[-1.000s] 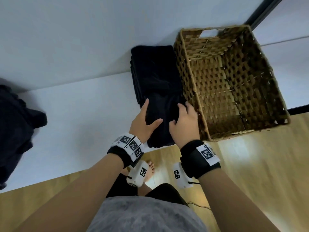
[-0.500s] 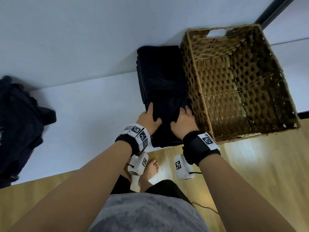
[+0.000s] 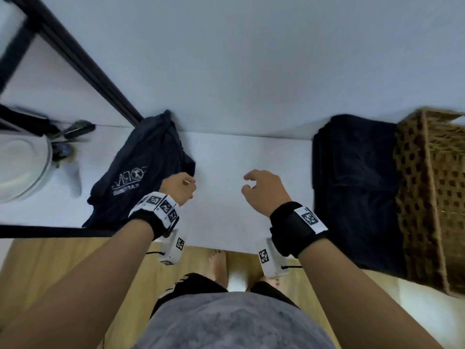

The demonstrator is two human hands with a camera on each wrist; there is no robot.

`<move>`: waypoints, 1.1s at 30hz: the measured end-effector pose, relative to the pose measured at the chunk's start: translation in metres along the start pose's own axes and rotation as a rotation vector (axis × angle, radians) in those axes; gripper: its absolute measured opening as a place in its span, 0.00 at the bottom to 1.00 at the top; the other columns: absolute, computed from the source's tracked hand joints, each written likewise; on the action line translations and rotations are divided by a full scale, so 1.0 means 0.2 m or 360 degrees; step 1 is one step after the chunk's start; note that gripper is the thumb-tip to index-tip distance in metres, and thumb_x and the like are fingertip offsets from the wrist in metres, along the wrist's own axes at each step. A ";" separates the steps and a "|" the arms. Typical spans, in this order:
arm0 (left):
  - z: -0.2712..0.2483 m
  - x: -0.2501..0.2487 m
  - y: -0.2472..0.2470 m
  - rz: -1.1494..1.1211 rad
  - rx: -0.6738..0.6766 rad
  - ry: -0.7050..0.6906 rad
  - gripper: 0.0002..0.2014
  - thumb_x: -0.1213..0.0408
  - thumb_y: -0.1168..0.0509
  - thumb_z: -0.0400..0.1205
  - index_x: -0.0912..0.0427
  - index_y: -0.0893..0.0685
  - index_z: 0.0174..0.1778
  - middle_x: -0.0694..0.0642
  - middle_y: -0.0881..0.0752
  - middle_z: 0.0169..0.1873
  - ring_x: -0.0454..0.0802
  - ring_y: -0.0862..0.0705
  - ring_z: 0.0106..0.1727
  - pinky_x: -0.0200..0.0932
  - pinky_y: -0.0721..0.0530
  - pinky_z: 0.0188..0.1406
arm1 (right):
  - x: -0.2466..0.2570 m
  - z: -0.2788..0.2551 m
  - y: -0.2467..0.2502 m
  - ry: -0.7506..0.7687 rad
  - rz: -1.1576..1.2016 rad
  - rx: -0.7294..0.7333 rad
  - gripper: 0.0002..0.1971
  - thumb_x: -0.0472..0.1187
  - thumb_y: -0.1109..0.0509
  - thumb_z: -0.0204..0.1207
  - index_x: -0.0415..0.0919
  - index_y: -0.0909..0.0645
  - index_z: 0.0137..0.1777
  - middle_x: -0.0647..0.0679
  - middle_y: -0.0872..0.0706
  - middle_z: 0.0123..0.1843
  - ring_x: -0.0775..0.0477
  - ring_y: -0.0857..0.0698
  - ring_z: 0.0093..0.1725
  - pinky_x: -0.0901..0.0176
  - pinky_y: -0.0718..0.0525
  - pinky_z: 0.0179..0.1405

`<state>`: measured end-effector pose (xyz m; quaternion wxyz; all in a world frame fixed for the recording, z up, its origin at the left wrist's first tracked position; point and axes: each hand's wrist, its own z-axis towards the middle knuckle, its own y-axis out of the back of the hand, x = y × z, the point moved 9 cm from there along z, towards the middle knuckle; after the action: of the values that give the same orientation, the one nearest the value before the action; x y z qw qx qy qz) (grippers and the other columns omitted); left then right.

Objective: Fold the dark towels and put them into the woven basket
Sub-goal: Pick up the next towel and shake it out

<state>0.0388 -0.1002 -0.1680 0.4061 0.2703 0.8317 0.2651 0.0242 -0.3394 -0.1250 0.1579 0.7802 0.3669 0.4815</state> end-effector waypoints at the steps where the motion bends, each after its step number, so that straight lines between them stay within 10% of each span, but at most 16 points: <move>1: 0.03 0.09 0.11 0.0132 -0.0101 -0.0001 0.07 0.68 0.34 0.80 0.57 0.14 0.52 0.58 0.11 0.47 0.56 0.12 0.45 0.42 0.17 0.42 | 0.06 0.03 -0.06 0.0025 -0.0006 0.0038 0.17 0.42 0.36 0.81 0.43 0.20 0.68 0.46 0.18 0.68 0.45 0.20 0.66 0.54 0.24 0.69; 11: 0.20 0.43 0.35 0.1320 -0.0092 -0.0308 0.17 0.63 0.31 0.78 0.61 0.25 0.61 0.61 0.23 0.56 0.61 0.20 0.56 0.56 0.18 0.52 | 0.36 0.23 -0.42 -0.0007 0.0086 0.0114 0.12 0.41 0.34 0.80 0.44 0.16 0.60 0.51 0.14 0.58 0.52 0.18 0.51 0.67 0.25 0.52; 18: 0.15 0.36 0.51 0.0527 -0.0342 -0.0355 0.04 0.67 0.32 0.79 0.64 0.19 0.44 0.59 0.19 0.48 0.55 0.20 0.47 0.50 0.20 0.51 | 0.43 0.24 -0.40 -0.0006 0.0095 0.0071 0.12 0.41 0.35 0.79 0.46 0.15 0.60 0.50 0.13 0.60 0.50 0.16 0.57 0.67 0.25 0.56; 22: 0.02 0.23 0.69 -0.0013 -0.0581 -0.0329 0.05 0.64 0.31 0.79 0.58 0.21 0.42 0.47 0.15 0.43 0.46 0.20 0.43 0.31 0.30 0.45 | 0.51 0.17 -0.33 0.0099 0.0214 -0.0018 0.11 0.40 0.35 0.80 0.46 0.14 0.57 0.54 0.12 0.55 0.55 0.17 0.52 0.72 0.25 0.53; 26: -0.17 -0.05 0.88 -0.0220 -0.0697 -0.0589 0.07 0.63 0.32 0.80 0.52 0.23 0.39 0.43 0.15 0.37 0.38 0.19 0.37 0.21 0.29 0.36 | 0.62 0.05 -0.18 0.0247 0.0348 -0.0153 0.09 0.40 0.33 0.80 0.47 0.14 0.55 0.62 0.15 0.45 0.65 0.19 0.42 0.86 0.29 0.38; 33: -0.45 -0.55 1.14 -0.0236 -0.0733 -0.0915 0.06 0.62 0.34 0.83 0.50 0.24 0.43 0.41 0.18 0.36 0.28 0.21 0.35 0.16 0.31 0.34 | 0.83 -0.18 0.23 0.0500 0.0430 -0.0281 0.11 0.42 0.29 0.78 0.51 0.17 0.60 0.57 0.12 0.49 0.61 0.15 0.43 0.81 0.25 0.34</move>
<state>0.0760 -0.0314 0.0898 0.6913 0.1743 0.6197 0.3283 0.0572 -0.2543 0.0246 0.1004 0.7208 0.2355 0.6441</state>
